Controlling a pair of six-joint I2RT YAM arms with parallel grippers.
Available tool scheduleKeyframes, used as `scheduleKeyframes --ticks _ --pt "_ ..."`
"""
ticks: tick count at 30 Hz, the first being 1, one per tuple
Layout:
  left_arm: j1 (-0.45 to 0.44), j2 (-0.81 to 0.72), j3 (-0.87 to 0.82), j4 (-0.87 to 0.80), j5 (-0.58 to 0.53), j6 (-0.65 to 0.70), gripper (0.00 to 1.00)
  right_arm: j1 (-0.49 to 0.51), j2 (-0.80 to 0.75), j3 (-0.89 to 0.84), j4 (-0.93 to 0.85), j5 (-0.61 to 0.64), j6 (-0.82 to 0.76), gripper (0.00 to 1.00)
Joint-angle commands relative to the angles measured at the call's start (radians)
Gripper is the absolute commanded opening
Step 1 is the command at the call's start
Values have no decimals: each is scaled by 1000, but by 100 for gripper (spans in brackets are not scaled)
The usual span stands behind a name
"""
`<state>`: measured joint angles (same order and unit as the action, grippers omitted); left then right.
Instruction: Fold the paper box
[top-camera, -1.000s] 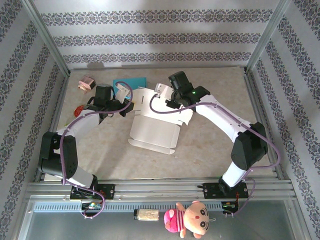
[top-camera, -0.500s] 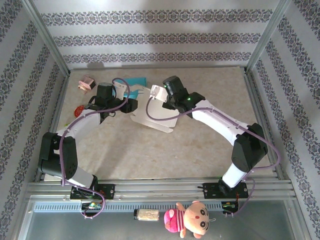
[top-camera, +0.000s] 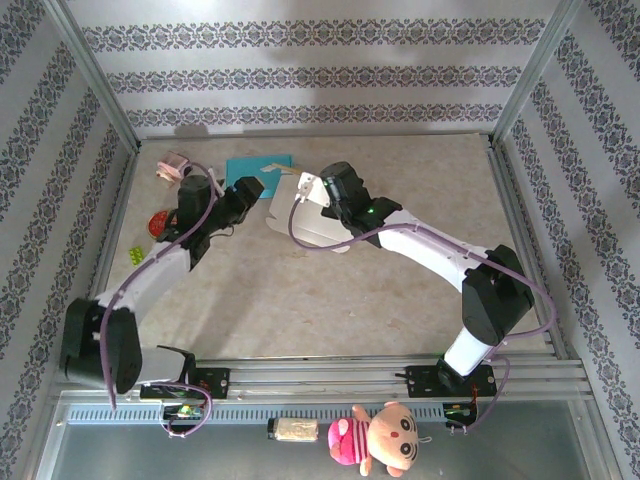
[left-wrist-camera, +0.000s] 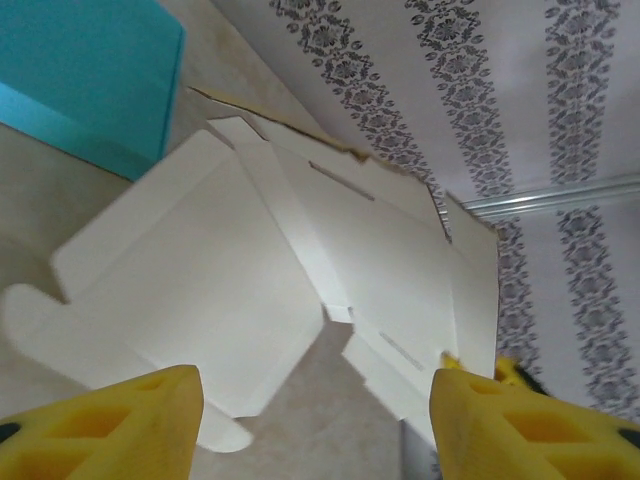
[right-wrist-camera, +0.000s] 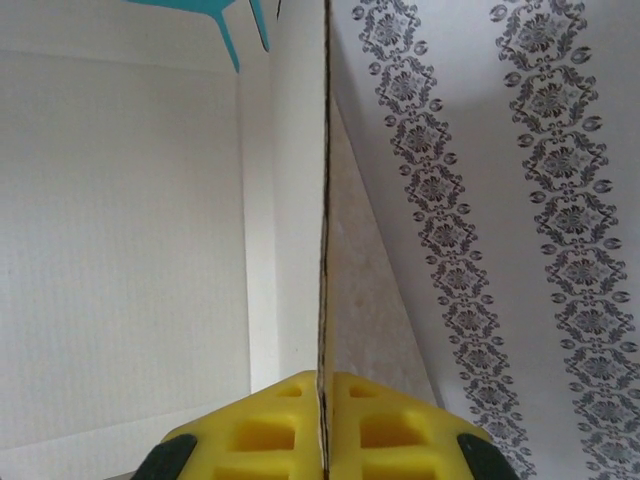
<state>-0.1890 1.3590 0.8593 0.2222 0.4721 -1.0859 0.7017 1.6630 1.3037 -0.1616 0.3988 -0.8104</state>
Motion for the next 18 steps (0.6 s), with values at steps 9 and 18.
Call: scheduleKeyframes --ticks 9,18 --pt "-9 238 129 500 147 -322 64 18 7 -8 -57 -57 43 6" --pt "-12 206 69 480 125 -264 57 5 31 20 -78 -73 62 6"
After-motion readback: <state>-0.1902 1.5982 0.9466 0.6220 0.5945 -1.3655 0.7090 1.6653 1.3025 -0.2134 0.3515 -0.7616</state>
